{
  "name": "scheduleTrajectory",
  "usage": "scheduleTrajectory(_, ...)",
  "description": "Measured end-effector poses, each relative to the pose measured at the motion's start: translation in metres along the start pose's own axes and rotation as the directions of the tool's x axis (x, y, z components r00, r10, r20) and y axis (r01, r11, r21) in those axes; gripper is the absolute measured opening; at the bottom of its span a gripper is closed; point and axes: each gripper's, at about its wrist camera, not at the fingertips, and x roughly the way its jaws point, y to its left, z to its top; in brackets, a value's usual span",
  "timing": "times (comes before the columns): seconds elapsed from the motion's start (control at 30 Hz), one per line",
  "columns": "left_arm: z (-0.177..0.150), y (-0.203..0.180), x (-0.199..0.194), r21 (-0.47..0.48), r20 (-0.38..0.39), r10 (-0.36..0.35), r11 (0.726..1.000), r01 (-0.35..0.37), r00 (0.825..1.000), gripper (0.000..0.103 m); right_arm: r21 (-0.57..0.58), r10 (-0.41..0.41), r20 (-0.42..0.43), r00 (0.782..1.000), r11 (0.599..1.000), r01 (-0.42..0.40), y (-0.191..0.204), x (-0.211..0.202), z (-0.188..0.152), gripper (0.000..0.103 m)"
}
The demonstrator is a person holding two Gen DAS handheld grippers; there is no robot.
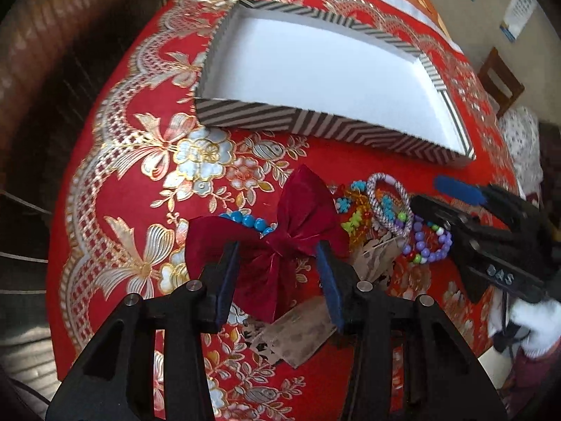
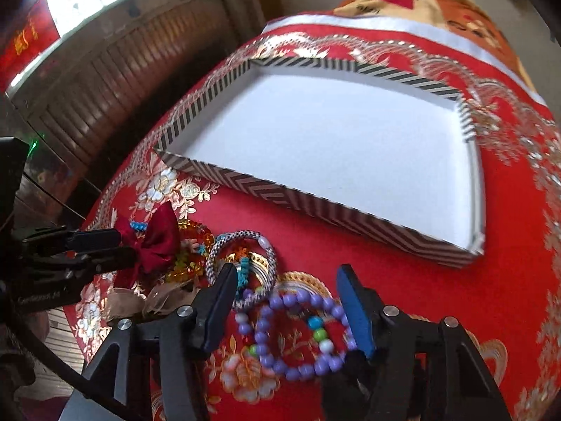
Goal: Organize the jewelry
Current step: 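Grasp the red satin bow with the left gripper while the right grasps the grey braided bracelet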
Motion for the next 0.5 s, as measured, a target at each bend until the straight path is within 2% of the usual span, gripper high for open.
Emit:
scheduleTrajectory(0.13, 0.002, 0.005, 0.010, 0.000, -0.020, -0.026, 1.000, 0.026, 0.999, 0.043, -0.008, 0.005, -0.041, 0.999, 1.000, -0.005, 0.000, 0.019, 0.003, 0.042)
scheduleTrajectory(0.2, 0.002, 0.008, 0.013, -0.004, -0.026, -0.040, 0.999, 0.040, 0.999, 0.040, -0.022, -0.008, -0.029, 1.000, 1.000, 0.008, 0.001, 0.022, 0.003, 0.035)
scheduleTrajectory(0.23, 0.002, 0.009, 0.014, -0.007, -0.029, -0.044, 0.999, 0.044, 0.999, 0.028, -0.026, -0.012, -0.031, 0.999, 1.000, 0.011, 0.002, 0.023, 0.003, 0.029)
scheduleTrajectory(0.27, 0.002, 0.010, 0.016, -0.009, -0.031, -0.042, 0.999, 0.042, 0.999, 0.023, -0.033, -0.015, -0.027, 1.000, 0.999, 0.014, 0.002, 0.023, 0.004, 0.027)
scheduleTrajectory(0.33, 0.001, 0.013, 0.015, -0.025, -0.024, -0.052, 0.998, 0.051, 0.998, 0.017, -0.039, -0.015, -0.029, 0.999, 0.999, 0.014, 0.002, 0.024, 0.004, 0.009)
scheduleTrajectory(0.5, 0.001, 0.020, -0.002, -0.042, 0.025, -0.057, 0.997, 0.058, 0.998, 0.012, -0.001, 0.010, 0.007, 1.000, 1.000, -0.010, -0.001, 0.011, 0.004, 0.007)
